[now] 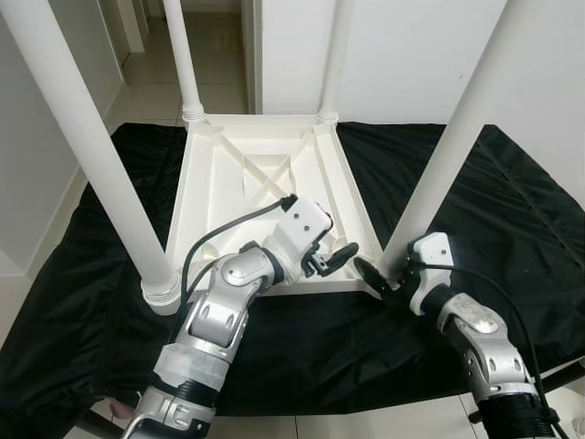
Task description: Building children table
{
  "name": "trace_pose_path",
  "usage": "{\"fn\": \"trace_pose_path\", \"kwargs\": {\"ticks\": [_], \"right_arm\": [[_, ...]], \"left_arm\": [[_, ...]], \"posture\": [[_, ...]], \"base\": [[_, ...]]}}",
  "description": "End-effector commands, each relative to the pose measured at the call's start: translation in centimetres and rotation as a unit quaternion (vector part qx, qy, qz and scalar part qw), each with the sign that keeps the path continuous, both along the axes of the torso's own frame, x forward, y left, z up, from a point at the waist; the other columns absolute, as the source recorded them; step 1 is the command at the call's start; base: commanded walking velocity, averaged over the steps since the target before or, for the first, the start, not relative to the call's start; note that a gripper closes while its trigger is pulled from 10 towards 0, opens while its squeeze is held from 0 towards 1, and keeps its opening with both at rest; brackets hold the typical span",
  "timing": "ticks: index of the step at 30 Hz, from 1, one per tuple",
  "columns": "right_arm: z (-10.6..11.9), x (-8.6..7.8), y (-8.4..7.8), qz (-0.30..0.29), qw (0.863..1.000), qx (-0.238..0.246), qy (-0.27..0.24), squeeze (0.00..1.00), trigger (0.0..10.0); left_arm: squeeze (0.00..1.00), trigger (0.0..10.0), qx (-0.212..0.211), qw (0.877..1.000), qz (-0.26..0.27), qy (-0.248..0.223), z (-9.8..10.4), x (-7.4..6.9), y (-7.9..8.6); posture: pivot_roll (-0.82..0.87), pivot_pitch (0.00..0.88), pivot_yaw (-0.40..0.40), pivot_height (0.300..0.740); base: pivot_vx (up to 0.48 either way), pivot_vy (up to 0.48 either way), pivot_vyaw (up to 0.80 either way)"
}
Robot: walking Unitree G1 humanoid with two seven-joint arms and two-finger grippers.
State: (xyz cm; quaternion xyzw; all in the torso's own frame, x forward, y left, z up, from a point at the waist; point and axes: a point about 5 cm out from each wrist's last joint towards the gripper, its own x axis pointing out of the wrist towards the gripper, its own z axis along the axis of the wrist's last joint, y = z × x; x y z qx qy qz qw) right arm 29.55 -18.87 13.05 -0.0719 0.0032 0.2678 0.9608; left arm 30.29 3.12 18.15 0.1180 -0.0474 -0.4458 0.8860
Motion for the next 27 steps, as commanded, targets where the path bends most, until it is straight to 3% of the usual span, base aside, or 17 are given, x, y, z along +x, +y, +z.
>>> {"fn": "trace_pose_path", "kwargs": {"ticks": [1, 2, 5, 6, 10, 11, 19, 24, 26, 27], "right_arm": [[0.0, 0.2, -0.1, 0.009, 1.0, -0.011, 0.002, 0.0, 10.0], [0.0, 0.5, -0.3, 0.017, 1.0, -0.018, 0.005, 0.0, 2.6], [0.0, 0.5, -0.3, 0.017, 1.0, -0.018, 0.005, 0.0, 2.6], [-0.1, 0.6, -0.4, 0.024, 0.999, -0.02, 0.012, 0.0, 0.0], [-0.7, 0.0, -0.2, 0.039, 0.999, -0.013, 0.028, 0.0, 0.0], [-1.3, -0.6, 0.0, 0.046, 0.998, -0.003, 0.038, 0.0, 10.0], [-1.5, -1.0, 0.5, 0.037, 0.999, 0.025, 0.032, 0.0, 10.0], [-1.7, -1.5, 1.3, 0.006, 0.999, 0.043, 0.017, 0.0, 10.0], [-1.8, -1.6, 1.5, -0.048, 0.997, 0.052, 0.01, 0.0, 10.0], [-1.8, -1.6, 1.5, -0.048, 0.997, 0.052, 0.01, 0.0, 10.0]], "left_arm": [[0.0, 10.0, -0.003, 0.999, 0.049, -0.011, 0.0, 0.5, 0.0], [0.0, 10.0, -0.004, 0.999, 0.048, -0.011, 0.0, 0.4, 0.0], [0.0, 10.0, -0.004, 0.999, 0.048, -0.011, 0.0, 0.4, 0.0], [0.0, 10.0, -0.002, 0.999, 0.048, -0.012, 0.0, 0.3, -0.1], [0.0, 10.0, 0.0, 0.999, 0.05, -0.01, -0.2, 0.0, 0.0], [0.0, 10.0, 0.003, 0.999, 0.049, -0.008, -0.4, -0.1, 0.1], [0.0, 10.0, 0.01, 0.999, 0.046, -0.009, -0.5, -0.2, 0.2], [0.0, 10.0, 0.016, 0.999, 0.043, -0.011, -0.5, -0.4, 0.1], [0.0, 10.0, 0.018, 0.999, 0.036, -0.013, -0.4, -0.6, -0.2], [0.0, 10.0, 0.018, 0.999, 0.036, -0.013, -0.4, -0.6, -0.2]], "posture": [[-0.04, 0.0, 0.0, 0.74], [-0.03, 0.0, -0.007, 0.74], [-0.03, 0.0, -0.007, 0.74], [-0.03, 0.0, -0.018, 0.74], [-0.03, 0.0, -0.021, 0.74], [-0.03, 0.0, -0.014, 0.74], [-0.04, 0.0, -0.009, 0.74], [-0.08, 0.0, -0.009, 0.74], [-0.08, 0.0, -0.005, 0.74], [-0.08, 0.0, -0.005, 0.74]], "base": [[0.0, 0.0, 0.0], [0.0, 0.0, 0.0], [0.0, 0.0, 0.0], [0.0, 0.0, 0.0], [0.0, 0.0, 0.0], [0.0, 0.0, 0.0], [0.0, 0.0, 0.0], [0.0, 0.0, 0.0], [0.0, 0.0, 0.0], [0.0, 0.0, 0.0]]}}
